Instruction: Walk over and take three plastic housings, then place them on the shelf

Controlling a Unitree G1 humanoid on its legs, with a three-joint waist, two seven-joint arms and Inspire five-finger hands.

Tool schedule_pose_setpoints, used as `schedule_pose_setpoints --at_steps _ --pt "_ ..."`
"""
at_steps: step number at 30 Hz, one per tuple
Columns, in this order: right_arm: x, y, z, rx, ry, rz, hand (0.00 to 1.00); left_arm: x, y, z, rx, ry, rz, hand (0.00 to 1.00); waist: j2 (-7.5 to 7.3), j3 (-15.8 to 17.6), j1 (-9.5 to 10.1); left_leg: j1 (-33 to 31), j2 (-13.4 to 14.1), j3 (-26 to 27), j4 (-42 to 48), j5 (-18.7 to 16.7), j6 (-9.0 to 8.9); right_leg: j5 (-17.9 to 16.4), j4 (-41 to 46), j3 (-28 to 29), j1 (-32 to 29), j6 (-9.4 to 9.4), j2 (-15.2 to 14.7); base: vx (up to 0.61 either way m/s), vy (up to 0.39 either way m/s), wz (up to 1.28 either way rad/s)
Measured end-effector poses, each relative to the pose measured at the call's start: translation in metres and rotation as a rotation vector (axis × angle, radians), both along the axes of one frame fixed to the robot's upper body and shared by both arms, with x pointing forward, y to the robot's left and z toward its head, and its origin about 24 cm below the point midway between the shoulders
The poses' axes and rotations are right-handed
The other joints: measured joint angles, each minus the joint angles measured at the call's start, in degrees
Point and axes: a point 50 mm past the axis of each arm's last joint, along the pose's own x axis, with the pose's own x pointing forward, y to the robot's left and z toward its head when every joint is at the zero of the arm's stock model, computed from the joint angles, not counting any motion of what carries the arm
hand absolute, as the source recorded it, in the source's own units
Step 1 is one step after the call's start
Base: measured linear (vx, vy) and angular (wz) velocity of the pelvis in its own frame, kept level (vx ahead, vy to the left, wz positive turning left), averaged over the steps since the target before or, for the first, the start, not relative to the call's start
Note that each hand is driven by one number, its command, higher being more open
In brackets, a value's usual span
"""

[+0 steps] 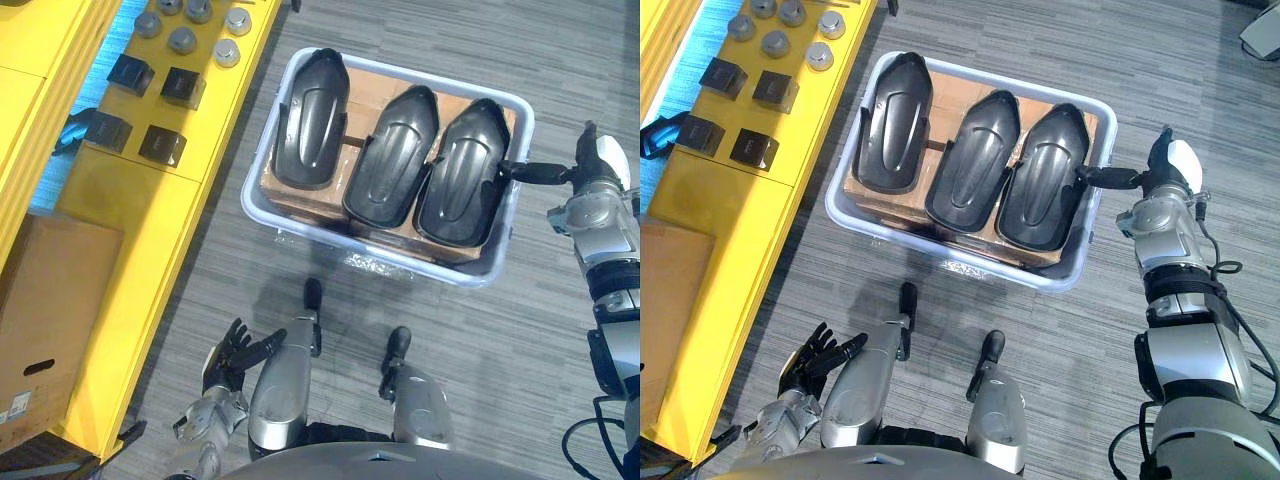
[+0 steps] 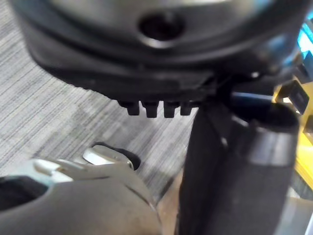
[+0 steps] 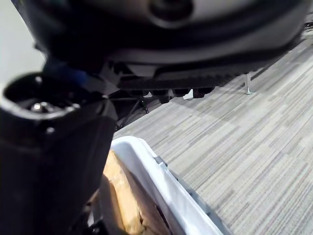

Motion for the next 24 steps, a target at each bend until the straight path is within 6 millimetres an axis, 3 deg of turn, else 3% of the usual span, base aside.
schedule_pose_setpoints --at_steps 14,15,24 --pt "-0.0028 -0.0067 -0.0108 0.005 0.058 -0.019 1.0 0.0024 -0.0061 -0.0054 -0.012 0.031 -0.021 1.0 1.79 0.2 1.46 -1.2 -0.5 -0.7 -0.5 0.4 0.18 -0.8 1.8 -1.0 -1.7 -0.18 -0.6 0.0 -0.001 0.02" --pt "-0.0018 -0.0066 -0.0086 0.006 0.053 -0.02 0.0 0.0021 -0.007 -0.0058 -0.015 0.032 -0.021 1.0 2.04 0.2 1.51 -1.2 -0.6 -0.7 -0.5 0.4 0.18 -0.9 1.9 -1.1 -1.8 -0.16 -0.6 0.0 0.0 0.0" --pt "0.0003 -0.0081 -0.0077 0.028 0.076 -0.056 0.0 0.0015 -0.009 -0.0073 -0.031 0.041 -0.008 1.0 2.49 0.2 1.49 -1.5 -0.6 -1.2 -0.8 1.0 0.06 -1.8 3.8 -1.5 -2.9 -0.38 -0.8 0.0 -0.003 0.02"
